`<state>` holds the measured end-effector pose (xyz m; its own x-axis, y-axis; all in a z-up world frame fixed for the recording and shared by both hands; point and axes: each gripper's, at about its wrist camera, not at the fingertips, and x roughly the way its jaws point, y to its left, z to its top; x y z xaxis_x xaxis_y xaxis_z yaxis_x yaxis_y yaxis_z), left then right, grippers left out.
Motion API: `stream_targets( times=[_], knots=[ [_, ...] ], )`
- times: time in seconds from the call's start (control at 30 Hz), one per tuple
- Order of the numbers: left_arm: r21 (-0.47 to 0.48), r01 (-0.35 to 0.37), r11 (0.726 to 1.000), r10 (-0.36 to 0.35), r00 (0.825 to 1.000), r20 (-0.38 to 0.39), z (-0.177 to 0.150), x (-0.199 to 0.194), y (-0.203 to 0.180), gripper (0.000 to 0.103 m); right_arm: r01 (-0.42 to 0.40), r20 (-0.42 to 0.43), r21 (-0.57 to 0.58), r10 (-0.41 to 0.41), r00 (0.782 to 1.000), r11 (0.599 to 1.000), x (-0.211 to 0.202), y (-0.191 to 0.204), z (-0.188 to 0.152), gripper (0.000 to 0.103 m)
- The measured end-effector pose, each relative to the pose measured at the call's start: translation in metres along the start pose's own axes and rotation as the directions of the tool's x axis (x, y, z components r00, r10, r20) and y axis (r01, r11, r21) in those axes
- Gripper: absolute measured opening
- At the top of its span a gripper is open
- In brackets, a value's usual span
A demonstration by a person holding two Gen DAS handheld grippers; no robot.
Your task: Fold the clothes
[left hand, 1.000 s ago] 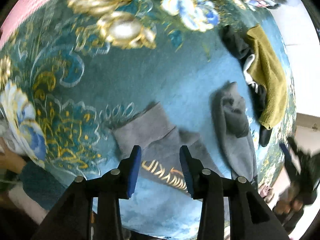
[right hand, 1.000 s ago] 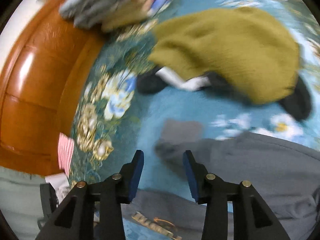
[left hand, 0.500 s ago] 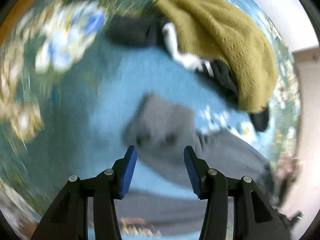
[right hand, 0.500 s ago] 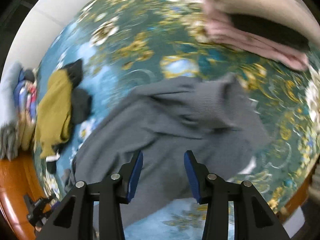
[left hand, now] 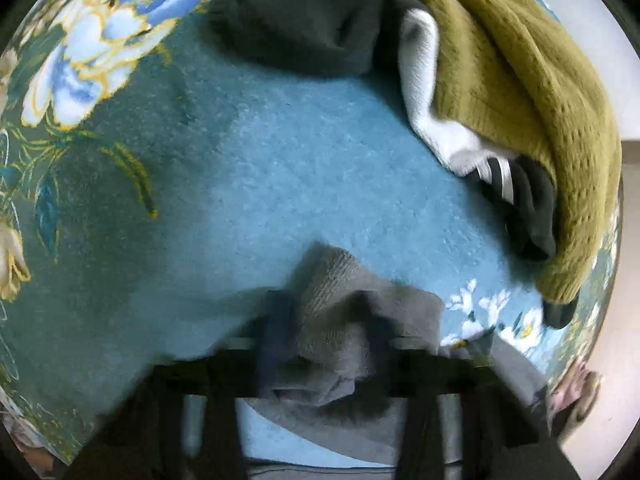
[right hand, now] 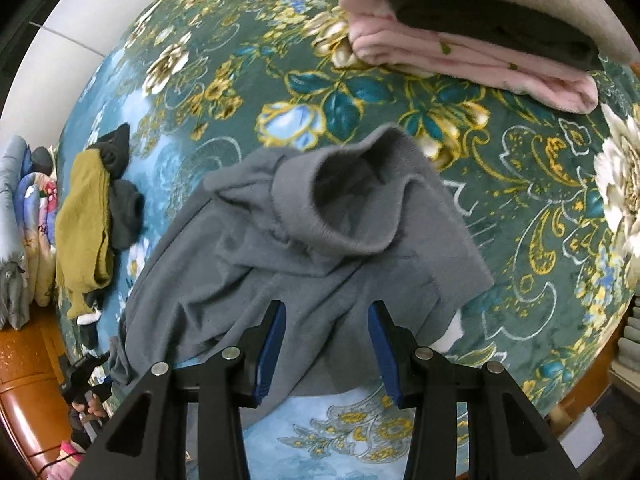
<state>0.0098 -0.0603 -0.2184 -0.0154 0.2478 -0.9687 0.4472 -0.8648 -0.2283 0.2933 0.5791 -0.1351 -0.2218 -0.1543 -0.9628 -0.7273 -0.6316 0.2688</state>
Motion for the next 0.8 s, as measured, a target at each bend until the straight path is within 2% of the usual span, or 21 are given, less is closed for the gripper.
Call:
stream_targets(
  times=[0.1,0.2,0.27,0.43,0.5,0.53,0.57,0.6,0.7,0.8],
  knots=[
    [0.035,-0.017,0.999,0.015,0.998,0.058,-0.004,-0.014,-0.010,0.009,-0.023,-0.001,0.003,0.023,1.000,1.000,0.005,0.002,0.014,0.046],
    [-0.037,0.043,0.998,-0.037,0.986,0.161,-0.002,-0.046,0.001,0.009,-0.046,-0.001,0.007,0.046,0.999,0.999,0.009,0.004,0.027,0.046],
    [-0.087,0.057,0.995,-0.038,0.978,0.203,0.002,-0.062,0.016,0.009,-0.061,-0.001,0.009,0.061,0.998,0.998,0.013,0.006,0.036,0.046],
    [-0.167,0.062,0.984,-0.023,0.973,0.228,0.006,-0.084,0.051,0.009,-0.099,-0.002,0.015,0.099,0.995,0.995,0.020,0.009,0.059,0.046],
    [-0.199,0.080,0.977,-0.032,0.972,0.234,0.001,-0.089,0.057,0.009,-0.101,-0.006,-0.001,0.101,0.995,0.995,0.023,0.016,0.061,0.038],
    [-0.213,0.090,0.973,-0.038,0.971,0.238,-0.002,-0.091,0.060,0.008,-0.099,-0.009,-0.013,0.099,0.995,0.995,0.025,0.021,0.060,0.019],
    [-0.218,0.104,0.970,-0.048,0.968,0.246,-0.005,-0.094,0.062,0.008,-0.099,-0.003,-0.022,0.099,0.995,0.995,0.023,0.025,0.060,0.008],
    [-0.222,0.121,0.968,-0.062,0.965,0.256,-0.009,-0.098,0.063,0.008,-0.102,0.020,-0.026,0.102,0.995,0.994,0.017,0.028,0.059,0.007],
    [-0.210,0.209,0.955,-0.137,0.940,0.313,-0.014,-0.121,0.062,0.007,-0.132,0.105,-0.037,0.135,0.985,0.991,-0.022,0.029,0.057,0.006],
    [-0.186,0.280,0.942,-0.192,0.901,0.388,-0.029,-0.161,0.076,0.007,-0.179,0.203,-0.060,0.188,0.961,0.982,-0.080,0.025,0.056,0.006]
  ],
)
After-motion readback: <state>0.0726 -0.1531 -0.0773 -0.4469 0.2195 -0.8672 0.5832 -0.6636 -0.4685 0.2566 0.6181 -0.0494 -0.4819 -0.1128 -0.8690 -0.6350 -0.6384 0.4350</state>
